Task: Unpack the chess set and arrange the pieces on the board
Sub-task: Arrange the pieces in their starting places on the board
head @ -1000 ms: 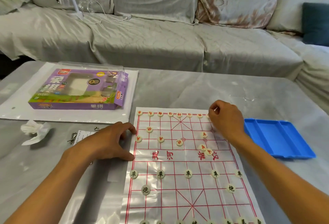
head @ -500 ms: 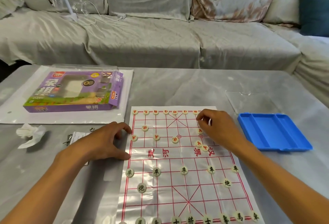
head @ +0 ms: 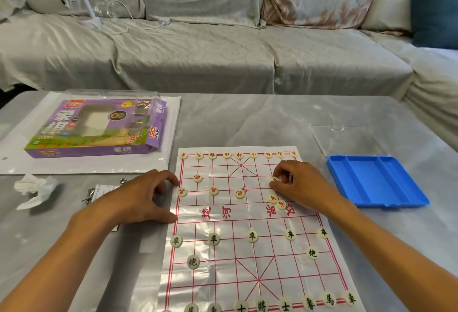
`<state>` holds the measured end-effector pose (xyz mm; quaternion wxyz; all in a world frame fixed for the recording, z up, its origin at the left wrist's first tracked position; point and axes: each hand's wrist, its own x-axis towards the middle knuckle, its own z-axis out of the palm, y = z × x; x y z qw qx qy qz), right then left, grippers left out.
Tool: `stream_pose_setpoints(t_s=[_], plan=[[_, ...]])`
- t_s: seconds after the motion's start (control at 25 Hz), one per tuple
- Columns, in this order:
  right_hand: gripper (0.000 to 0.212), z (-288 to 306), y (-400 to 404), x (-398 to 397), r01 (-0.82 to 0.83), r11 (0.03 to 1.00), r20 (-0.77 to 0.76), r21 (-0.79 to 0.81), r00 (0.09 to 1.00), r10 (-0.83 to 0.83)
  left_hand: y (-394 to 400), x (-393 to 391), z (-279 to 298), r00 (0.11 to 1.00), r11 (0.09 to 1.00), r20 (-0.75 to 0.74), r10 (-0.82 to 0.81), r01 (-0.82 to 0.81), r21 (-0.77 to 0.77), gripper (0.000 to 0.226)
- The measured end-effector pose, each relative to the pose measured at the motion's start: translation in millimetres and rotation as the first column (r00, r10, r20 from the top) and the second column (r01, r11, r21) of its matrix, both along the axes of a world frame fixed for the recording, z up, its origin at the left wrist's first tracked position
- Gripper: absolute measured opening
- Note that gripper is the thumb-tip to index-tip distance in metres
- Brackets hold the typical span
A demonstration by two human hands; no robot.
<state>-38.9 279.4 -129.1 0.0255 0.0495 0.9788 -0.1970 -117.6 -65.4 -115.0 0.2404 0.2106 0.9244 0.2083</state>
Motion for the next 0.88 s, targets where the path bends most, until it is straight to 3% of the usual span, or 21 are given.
stream_pose_setpoints(t_s=[0.56,0.76,0.88], plan=[[0.029,1.4,-3.5,3.8,0.053,0.999,-0.053,-0.012,0.997,-0.054,-0.4,-1.5,-0.7,1.0,1.0,-0.002,-0.005,0.005,-0.008,0.068],[0.033,8.9,-50.9,4.0,-0.185,0.983,-0.052,-0.018,0.982,0.184,0.1,-1.6,-0.2,1.0,1.0,0.006,0.0,0.0,-0.019,0.068],[0.031,1.2,-66.4,-1.1,-0.245,0.97,-0.026,-0.006,0.969,0.244,-0.2,-1.0,0.0,1.0,1.0,0.006,-0.001,0.001,-0.018,0.069]])
